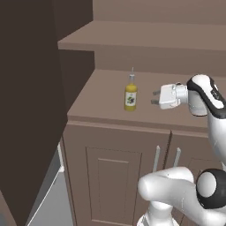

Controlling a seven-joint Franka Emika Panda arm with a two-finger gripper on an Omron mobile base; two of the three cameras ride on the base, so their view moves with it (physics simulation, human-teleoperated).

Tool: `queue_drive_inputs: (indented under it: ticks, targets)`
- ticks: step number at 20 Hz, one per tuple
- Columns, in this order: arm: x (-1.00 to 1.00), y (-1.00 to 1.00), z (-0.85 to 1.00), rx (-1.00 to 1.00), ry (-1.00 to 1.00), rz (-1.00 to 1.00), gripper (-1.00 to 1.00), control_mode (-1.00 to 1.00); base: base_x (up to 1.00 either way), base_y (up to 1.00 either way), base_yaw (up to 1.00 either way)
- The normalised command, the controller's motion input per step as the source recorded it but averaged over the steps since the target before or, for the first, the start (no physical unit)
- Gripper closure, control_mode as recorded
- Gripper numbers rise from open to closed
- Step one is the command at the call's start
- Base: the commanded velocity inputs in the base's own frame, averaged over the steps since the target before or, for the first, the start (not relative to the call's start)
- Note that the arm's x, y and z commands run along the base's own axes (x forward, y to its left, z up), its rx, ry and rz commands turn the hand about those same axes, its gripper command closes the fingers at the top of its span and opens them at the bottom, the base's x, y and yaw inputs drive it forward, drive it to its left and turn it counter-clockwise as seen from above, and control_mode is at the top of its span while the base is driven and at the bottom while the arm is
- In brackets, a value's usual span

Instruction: Retrieve the bottle and the shaker from the cabinet and place them next to the mixing bowl on the counter. Then add garlic from the fridge to the mixing bowl.

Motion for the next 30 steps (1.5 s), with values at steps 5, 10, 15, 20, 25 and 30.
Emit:
queue_drive_inputs:
  ticks: [5, 10, 15, 20, 25, 30]
  targets:
    - [0.41, 0.15, -0.01, 0.0, 0.0, 0.0, -1.0, -1.0, 0.0, 0.0, 0.0]
    - [0.31, 0.22, 0.0, 0.0, 0.05, 0.0, -1.0, -1.0, 0.0, 0.0, 0.0]
    - [0.11, 0.25, -0.09, 0.0, 0.03, 0.0, -1.0, -1.0, 0.0, 0.0, 0.0]
    - [0.0, 0.11, -0.01, 0.0, 0.0, 0.0, -1.0, -1.0, 0.0, 0.0, 0.0]
    - [0.04, 0.11, -0.03, 0.0, 0.01, 0.0, -1.0, -1.0, 0.0, 0.0, 0.0]
    - [0.24, 0.05, -0.12, 0.0, 0.02, 0.0, -1.0, -1.0, 0.0, 0.0, 0.0]
